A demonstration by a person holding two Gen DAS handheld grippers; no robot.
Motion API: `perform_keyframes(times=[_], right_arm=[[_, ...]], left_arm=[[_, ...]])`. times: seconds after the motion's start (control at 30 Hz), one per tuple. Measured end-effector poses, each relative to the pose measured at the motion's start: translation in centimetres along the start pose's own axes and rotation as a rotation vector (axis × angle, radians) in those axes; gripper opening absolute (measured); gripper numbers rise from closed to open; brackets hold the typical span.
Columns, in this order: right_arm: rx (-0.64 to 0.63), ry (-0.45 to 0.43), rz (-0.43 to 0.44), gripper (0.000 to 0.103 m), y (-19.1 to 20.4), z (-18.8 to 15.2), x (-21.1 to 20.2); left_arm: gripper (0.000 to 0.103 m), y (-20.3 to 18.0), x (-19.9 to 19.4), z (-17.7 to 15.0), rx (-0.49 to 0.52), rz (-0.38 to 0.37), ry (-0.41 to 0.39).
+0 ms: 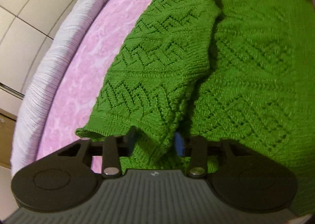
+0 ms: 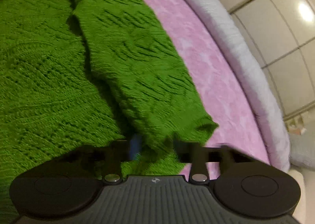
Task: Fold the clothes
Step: 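Lift the hem with both grippers and fold it over onto the collar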
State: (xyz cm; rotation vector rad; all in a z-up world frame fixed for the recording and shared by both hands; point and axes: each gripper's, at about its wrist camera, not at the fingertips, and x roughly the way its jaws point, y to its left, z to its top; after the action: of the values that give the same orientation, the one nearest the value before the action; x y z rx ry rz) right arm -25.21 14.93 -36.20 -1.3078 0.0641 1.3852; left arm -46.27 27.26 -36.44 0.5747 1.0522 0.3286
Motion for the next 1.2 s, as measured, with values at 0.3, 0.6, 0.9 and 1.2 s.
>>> perform_keyframes(times=[0.3,0.6,0.9,1.2], right_arm=[[0.08,-0.059,-0.014,0.009,0.8,-1.3,-7.3],[0.145,-0.037,0.032,0.009,5.8,-3.0,-12.4],[0.136,0.009,0.049,0.011,6.9,-2.8,-10.4],[0.141,0.04,0.105,0.025,6.2,-3.6,-10.8]], left_arm=[[0.009,-1.4,-7.1,-1.2,-0.082,0.073,-0.065],[0.009,-7.3,-11.7,-3.0,-0.11,0.066,-0.047],[0.009,-8.3,-10.8,-3.0,-0.118,0.041,-0.005],[0.012,-7.3,-12.1,-3.2,-0.133,-0.056,0.012]])
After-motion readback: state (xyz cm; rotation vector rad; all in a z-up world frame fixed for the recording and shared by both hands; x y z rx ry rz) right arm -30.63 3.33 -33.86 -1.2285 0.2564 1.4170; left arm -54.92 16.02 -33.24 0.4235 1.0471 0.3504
